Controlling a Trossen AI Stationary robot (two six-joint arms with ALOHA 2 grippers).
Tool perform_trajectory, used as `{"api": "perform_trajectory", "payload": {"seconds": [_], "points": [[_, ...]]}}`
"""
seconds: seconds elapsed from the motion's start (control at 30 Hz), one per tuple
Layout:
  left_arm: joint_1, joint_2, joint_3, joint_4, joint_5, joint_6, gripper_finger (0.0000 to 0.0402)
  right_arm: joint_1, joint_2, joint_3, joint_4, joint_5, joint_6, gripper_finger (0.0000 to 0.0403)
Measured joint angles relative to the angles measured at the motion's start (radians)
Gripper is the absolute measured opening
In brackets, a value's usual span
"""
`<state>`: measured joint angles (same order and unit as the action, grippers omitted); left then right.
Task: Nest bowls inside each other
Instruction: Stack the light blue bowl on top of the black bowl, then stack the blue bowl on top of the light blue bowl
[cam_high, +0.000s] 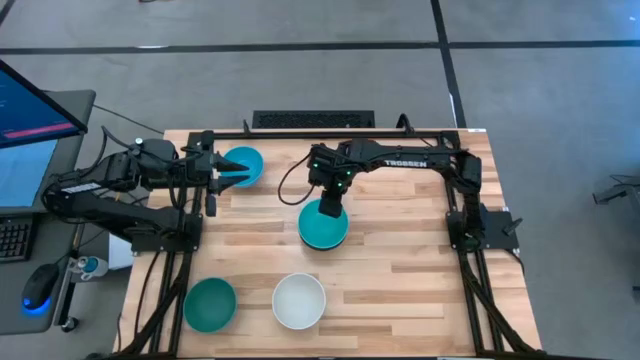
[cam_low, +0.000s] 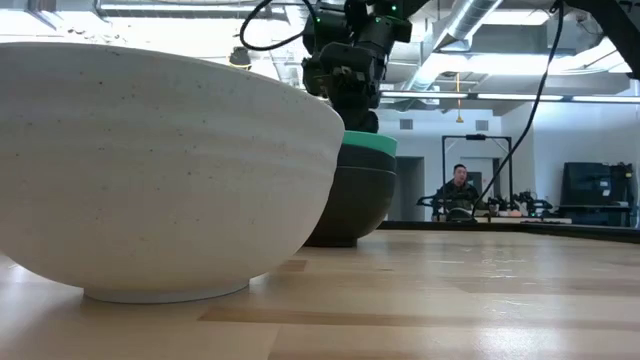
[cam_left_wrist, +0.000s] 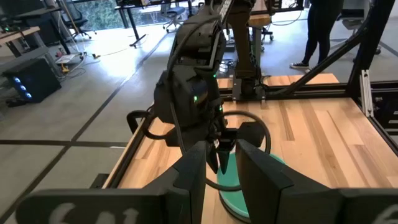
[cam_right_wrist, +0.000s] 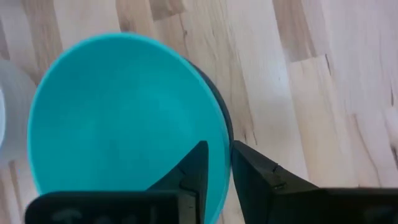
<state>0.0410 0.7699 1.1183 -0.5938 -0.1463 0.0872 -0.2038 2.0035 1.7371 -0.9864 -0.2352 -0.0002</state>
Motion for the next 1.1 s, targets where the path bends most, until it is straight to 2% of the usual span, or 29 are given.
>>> {"api": "perform_trajectory", "payload": {"seconds": [0.23,0.4,0.53,0.7,0.87,1.1], "points": [[0.000,0.000,0.000,-0.023,-0.008,0.000,0.0080,-0.007,-0.014,0.098,-0.158,0.002,-0.002,0.0093],[0.000,0.003,0.000,-0.173,-0.119,-0.040,0.0080,0.014,-0.043,0.200,-0.217,0.001,-0.016,0.0093],[0.000,0.002,0.000,-0.213,-0.142,-0.084,0.0080,0.046,-0.106,0.243,-0.161,0.001,-0.058,0.0093],[0.011,0.000,0.000,-0.220,-0.212,-0.094,0.0080,0.083,-0.189,0.248,-0.045,0.008,-0.032,0.0093],[0.075,0.000,-0.024,-0.233,-0.177,-0.150,0.0080,0.120,-0.248,0.248,0.069,0.074,-0.019,0.0093],[0.176,-0.006,-0.149,-0.191,-0.074,-0.209,0.0080,0.162,-0.272,0.248,0.115,0.162,-0.032,0.0093]]}}
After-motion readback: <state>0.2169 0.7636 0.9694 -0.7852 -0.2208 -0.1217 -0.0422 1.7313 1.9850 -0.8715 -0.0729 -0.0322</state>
